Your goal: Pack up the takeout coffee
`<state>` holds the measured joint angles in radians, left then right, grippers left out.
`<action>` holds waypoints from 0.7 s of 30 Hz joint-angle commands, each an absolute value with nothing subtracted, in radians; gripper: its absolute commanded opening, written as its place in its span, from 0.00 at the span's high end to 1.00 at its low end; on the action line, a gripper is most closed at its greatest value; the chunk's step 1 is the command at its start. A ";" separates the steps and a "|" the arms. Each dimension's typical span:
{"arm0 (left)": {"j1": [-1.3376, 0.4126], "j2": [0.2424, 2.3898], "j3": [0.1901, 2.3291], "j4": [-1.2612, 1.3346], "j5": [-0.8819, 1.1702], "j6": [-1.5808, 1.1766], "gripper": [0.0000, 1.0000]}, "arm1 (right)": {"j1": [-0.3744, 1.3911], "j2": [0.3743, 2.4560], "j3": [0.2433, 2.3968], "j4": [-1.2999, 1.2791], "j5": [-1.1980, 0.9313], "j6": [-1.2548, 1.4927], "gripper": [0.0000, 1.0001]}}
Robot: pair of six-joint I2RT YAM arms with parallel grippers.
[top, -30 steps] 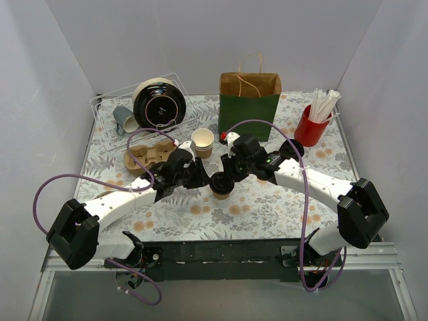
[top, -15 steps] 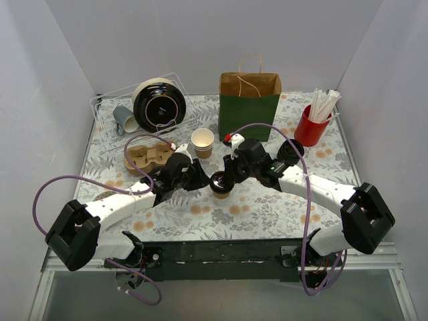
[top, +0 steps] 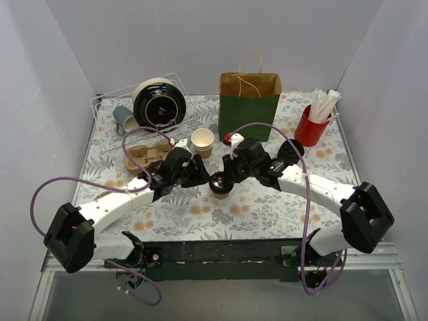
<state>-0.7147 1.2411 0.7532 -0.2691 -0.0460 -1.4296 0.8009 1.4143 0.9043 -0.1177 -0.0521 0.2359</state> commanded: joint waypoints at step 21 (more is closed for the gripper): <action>-0.713 1.253 0.799 -0.220 0.032 -1.373 0.42 | 0.807 1.470 1.100 -0.383 -0.006 0.210 0.48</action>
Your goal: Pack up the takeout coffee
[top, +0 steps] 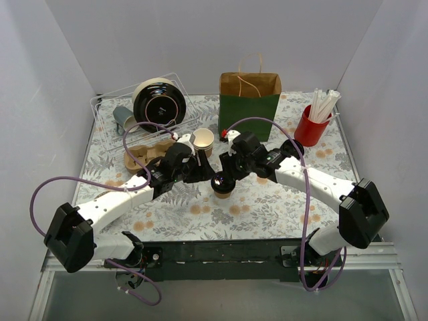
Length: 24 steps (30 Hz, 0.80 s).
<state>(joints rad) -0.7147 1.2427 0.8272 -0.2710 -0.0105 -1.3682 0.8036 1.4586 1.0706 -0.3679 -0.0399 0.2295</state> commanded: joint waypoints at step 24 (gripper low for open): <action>-0.713 1.258 0.754 -0.222 -0.032 -1.402 0.37 | 0.807 1.457 1.017 -0.359 0.023 0.222 0.61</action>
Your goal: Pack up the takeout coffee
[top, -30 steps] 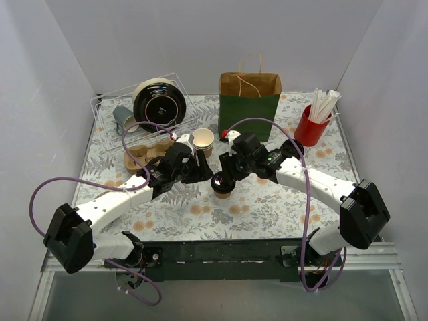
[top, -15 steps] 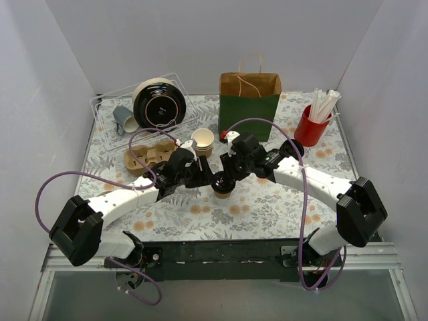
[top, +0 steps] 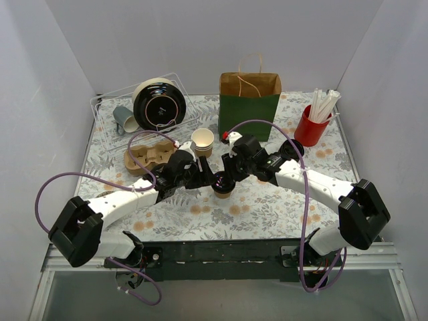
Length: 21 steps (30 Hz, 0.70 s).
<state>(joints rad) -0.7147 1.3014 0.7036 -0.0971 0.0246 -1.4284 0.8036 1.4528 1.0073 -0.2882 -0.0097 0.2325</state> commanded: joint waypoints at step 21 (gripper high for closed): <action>-0.713 0.973 0.804 -0.391 -0.215 -1.270 0.02 | 0.836 1.425 1.115 -0.391 -0.023 0.115 0.01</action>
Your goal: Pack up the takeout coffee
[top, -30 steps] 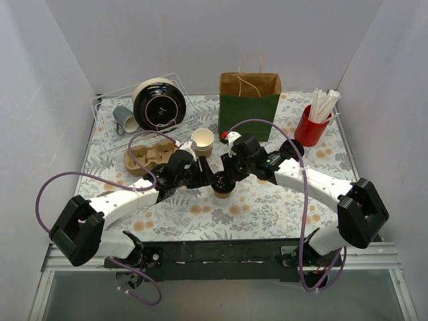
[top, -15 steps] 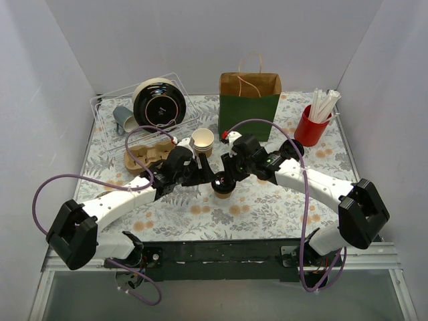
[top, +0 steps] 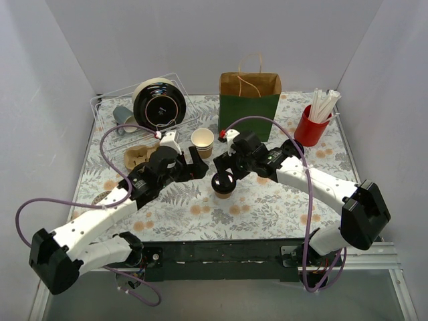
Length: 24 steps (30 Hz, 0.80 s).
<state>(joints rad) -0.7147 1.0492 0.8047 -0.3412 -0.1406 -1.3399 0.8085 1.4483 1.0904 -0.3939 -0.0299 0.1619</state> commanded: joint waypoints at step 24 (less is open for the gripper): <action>-0.713 0.816 0.747 -0.457 -0.298 -1.206 0.02 | 0.925 1.545 1.181 -0.426 0.146 0.152 0.12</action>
